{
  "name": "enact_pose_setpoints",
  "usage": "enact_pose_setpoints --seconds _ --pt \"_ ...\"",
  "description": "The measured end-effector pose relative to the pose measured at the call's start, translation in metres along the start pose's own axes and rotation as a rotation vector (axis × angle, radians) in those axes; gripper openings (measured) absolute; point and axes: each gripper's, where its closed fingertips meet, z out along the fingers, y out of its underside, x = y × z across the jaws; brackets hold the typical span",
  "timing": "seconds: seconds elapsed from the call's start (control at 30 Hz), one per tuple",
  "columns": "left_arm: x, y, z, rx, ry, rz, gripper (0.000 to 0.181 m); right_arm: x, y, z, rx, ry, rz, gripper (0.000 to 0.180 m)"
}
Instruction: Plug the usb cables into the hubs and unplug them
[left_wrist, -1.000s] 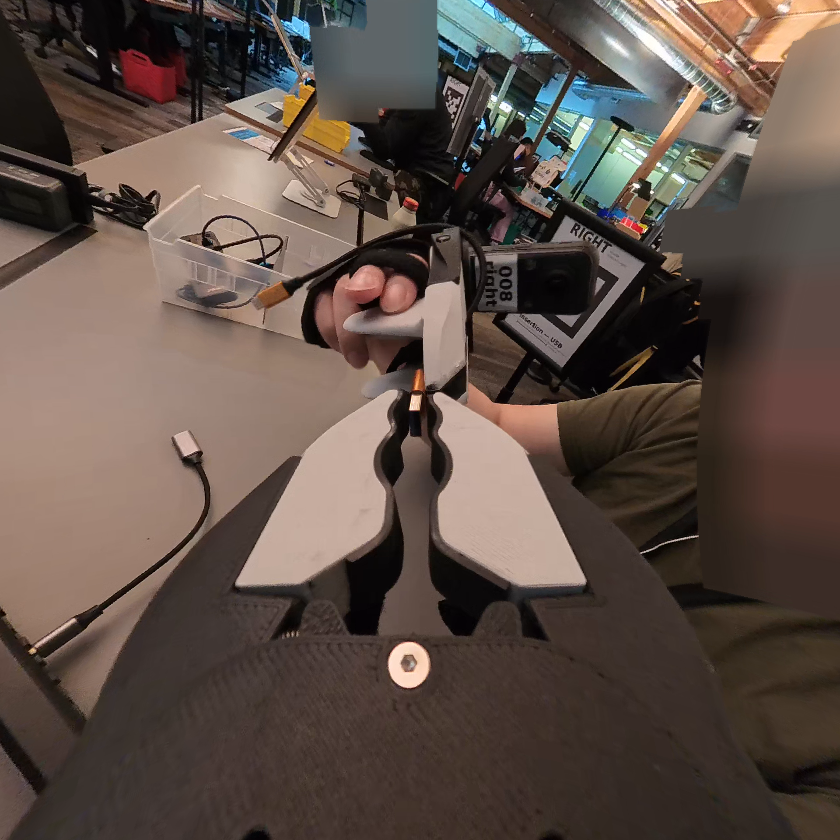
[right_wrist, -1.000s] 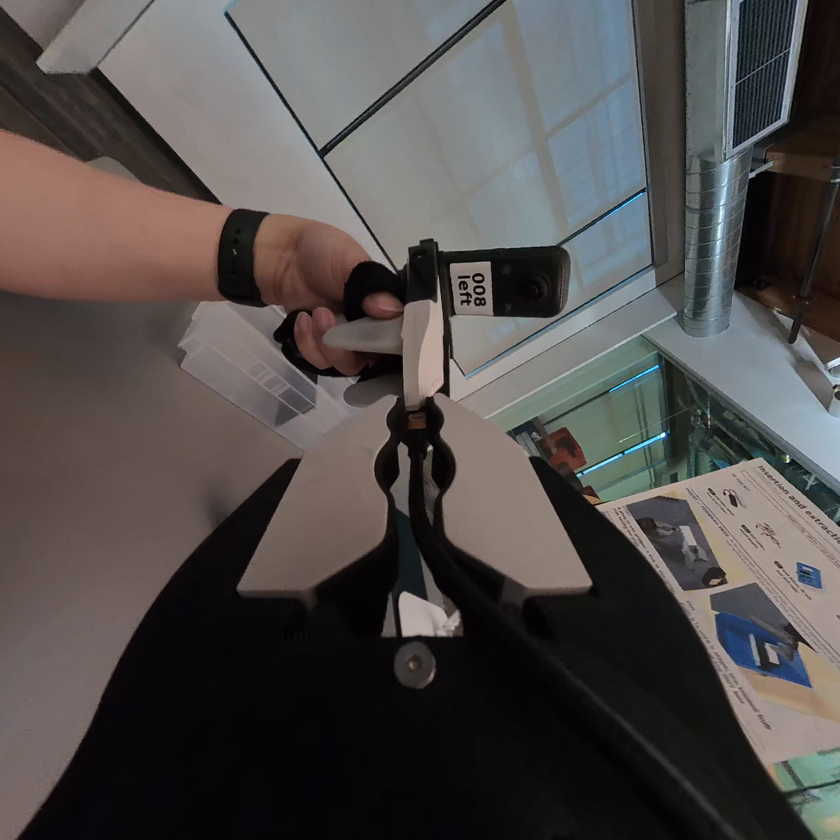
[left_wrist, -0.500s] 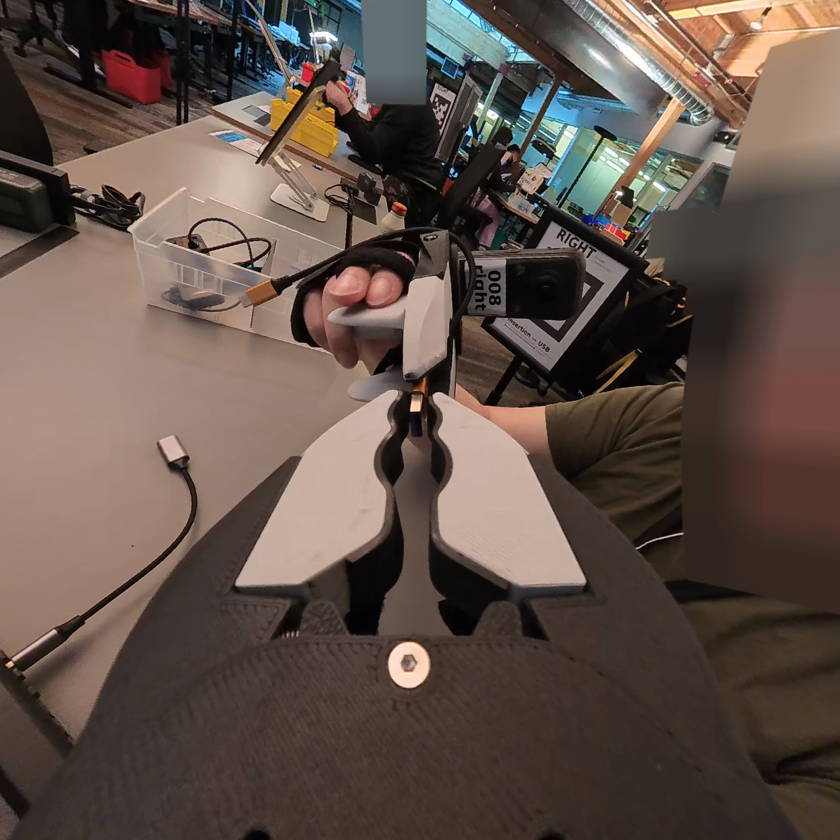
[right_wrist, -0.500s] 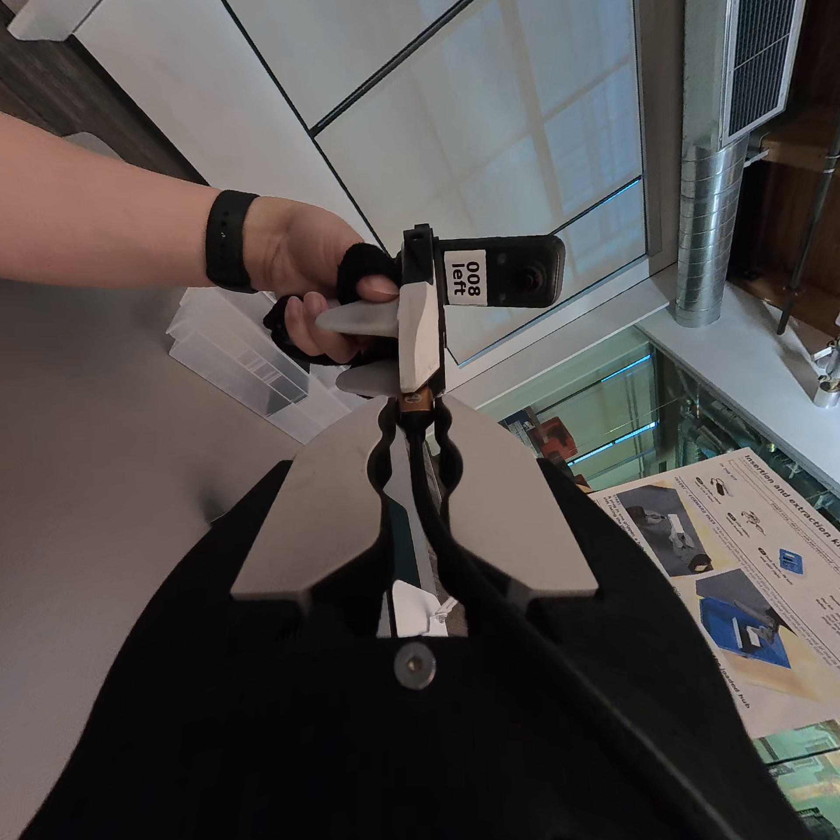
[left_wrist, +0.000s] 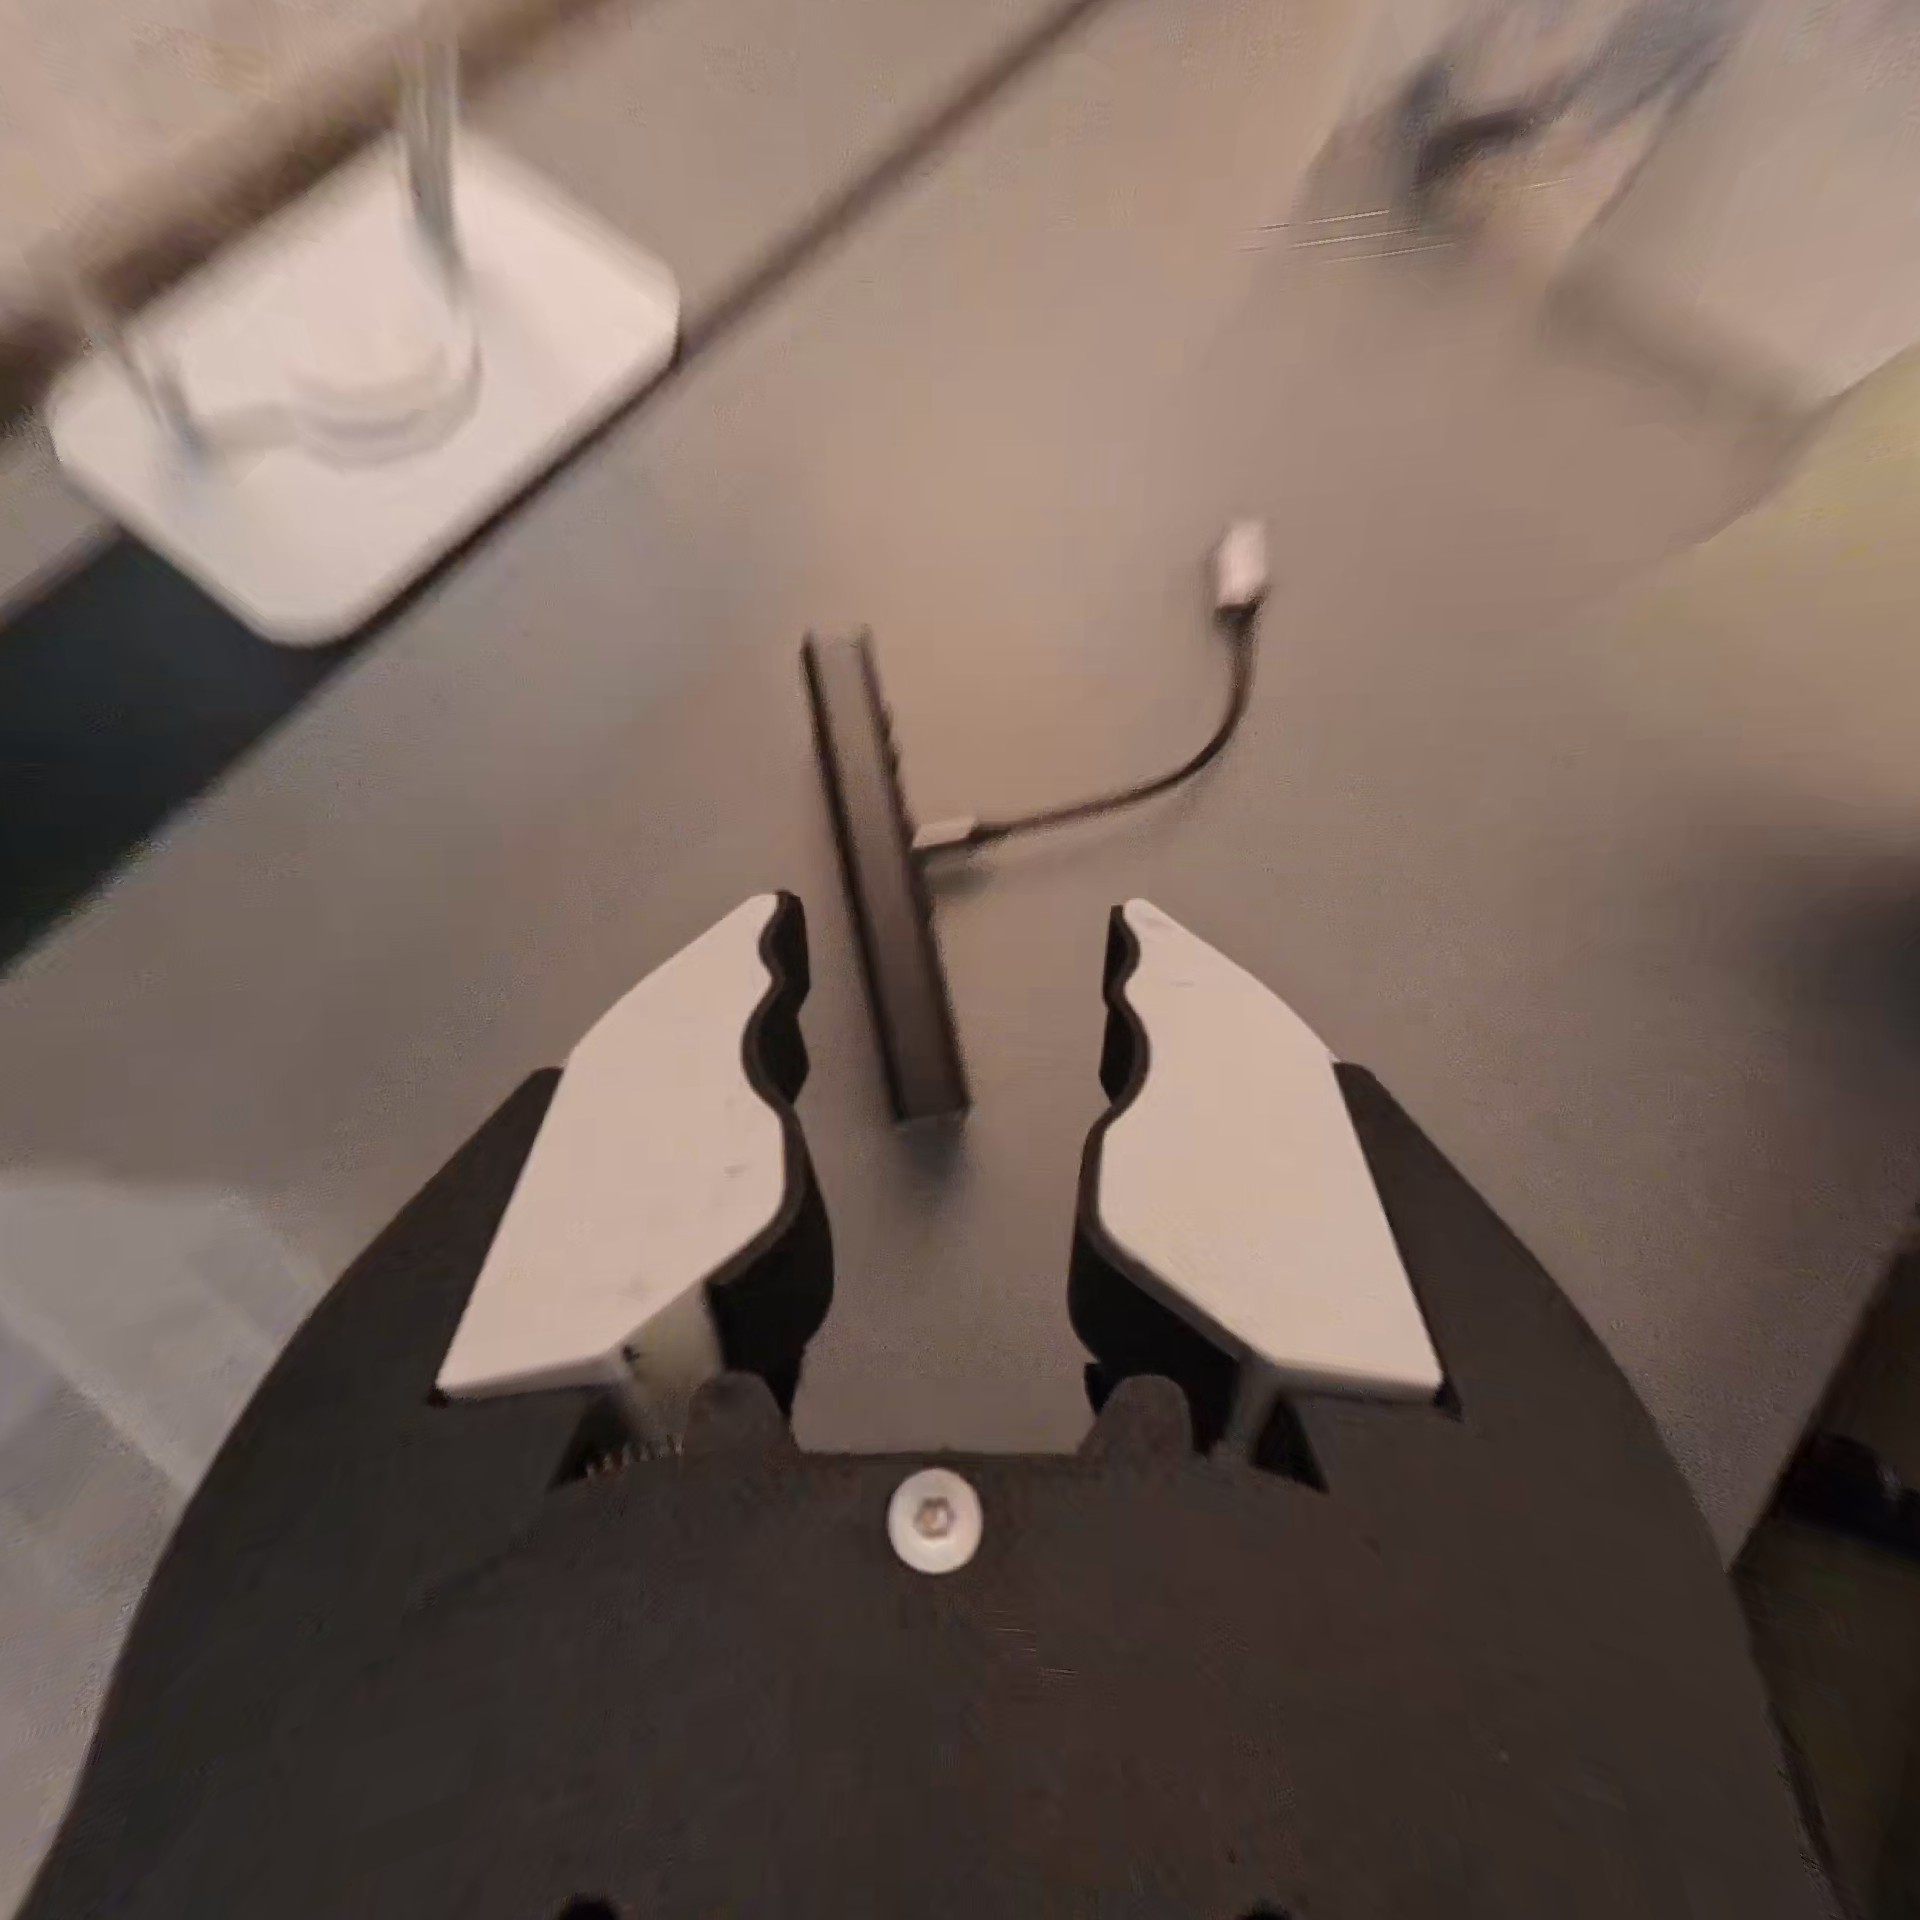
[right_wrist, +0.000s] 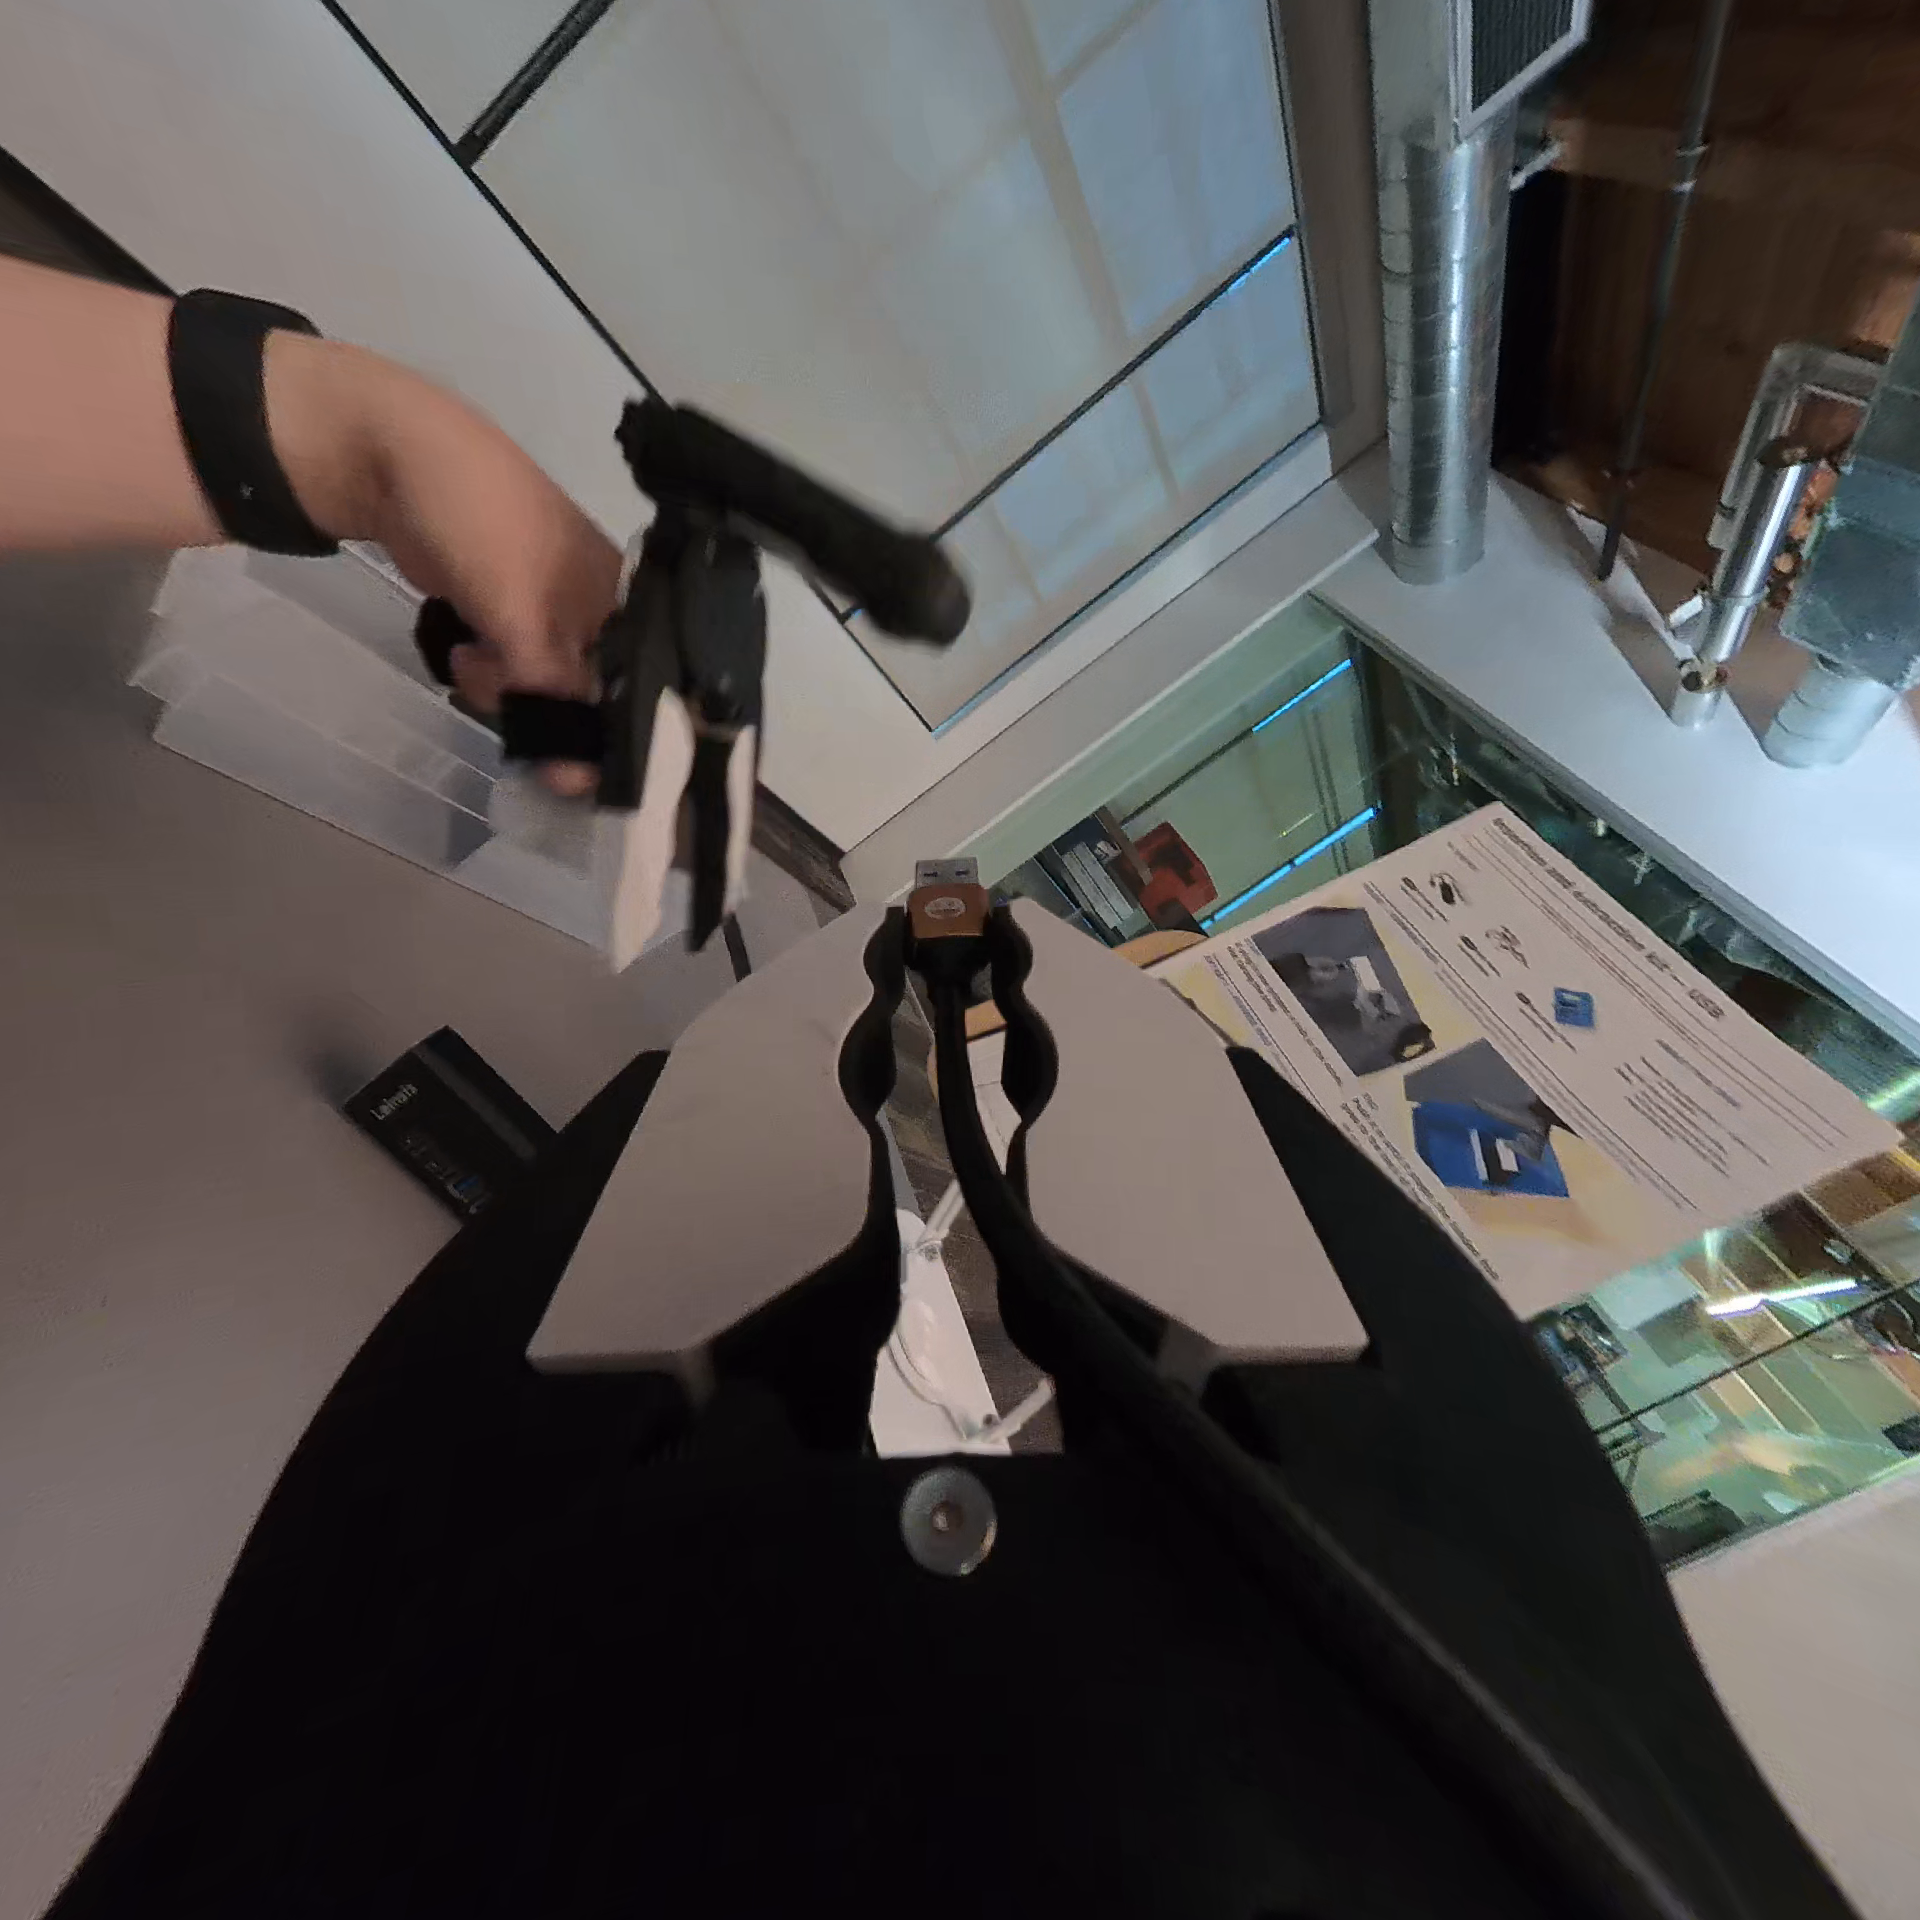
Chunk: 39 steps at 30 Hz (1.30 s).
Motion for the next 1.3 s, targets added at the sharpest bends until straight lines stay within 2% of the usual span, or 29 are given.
enact_pose_setpoints --seconds 0.1,0.2,0.3,0.37,0.47,0.5,0.7,0.97,1.07,1.3 --pt "-0.022 0.03 0.042 -0.228 -0.166 0.045 0.056 0.007 0.007 -0.007 -0.026 0.007 0.01 0.016" --pt "-0.015 0.04 0.073 -0.311 -0.119 0.036 0.061 0.013 0.01 -0.015 -0.045 0.03 -0.006 0.016" --pt "-0.019 0.06 0.088 -0.452 -0.123 0.008 0.066 0.02 0.008 -0.021 -0.027 0.053 0.009 0.016" --pt "-0.021 0.07 0.096 -0.513 -0.117 -0.002 0.058 0.023 0.007 -0.024 -0.021 0.054 0.022 0.016" --pt "-0.022 0.074 0.111 -0.537 -0.084 -0.029 0.041 0.025 0.008 -0.027 -0.026 0.061 0.016 0.016" --pt "-0.018 0.075 0.114 -0.549 -0.061 -0.037 0.029 0.026 0.009 -0.027 -0.03 0.062 0.016 0.016" --pt "-0.021 0.078 0.115 -0.622 -0.098 0.01 0.029 0.03 0.013 -0.03 -0.03 0.068 0.033 0.016" --pt "-0.019 0.077 0.122 -0.701 -0.01 0.009 0.03 0.034 0.02 -0.034 -0.053 0.076 0.035 0.016" --pt "-0.014 0.073 0.124 -0.66 0.098 -0.042 0.029 0.037 0.021 -0.037 -0.038 0.08 0.058 0.016" --pt "0.06 0.046 0.119 -0.452 0.8 -0.567 0.029 0.041 0.023 -0.042 -0.035 0.09 0.074 0.016"
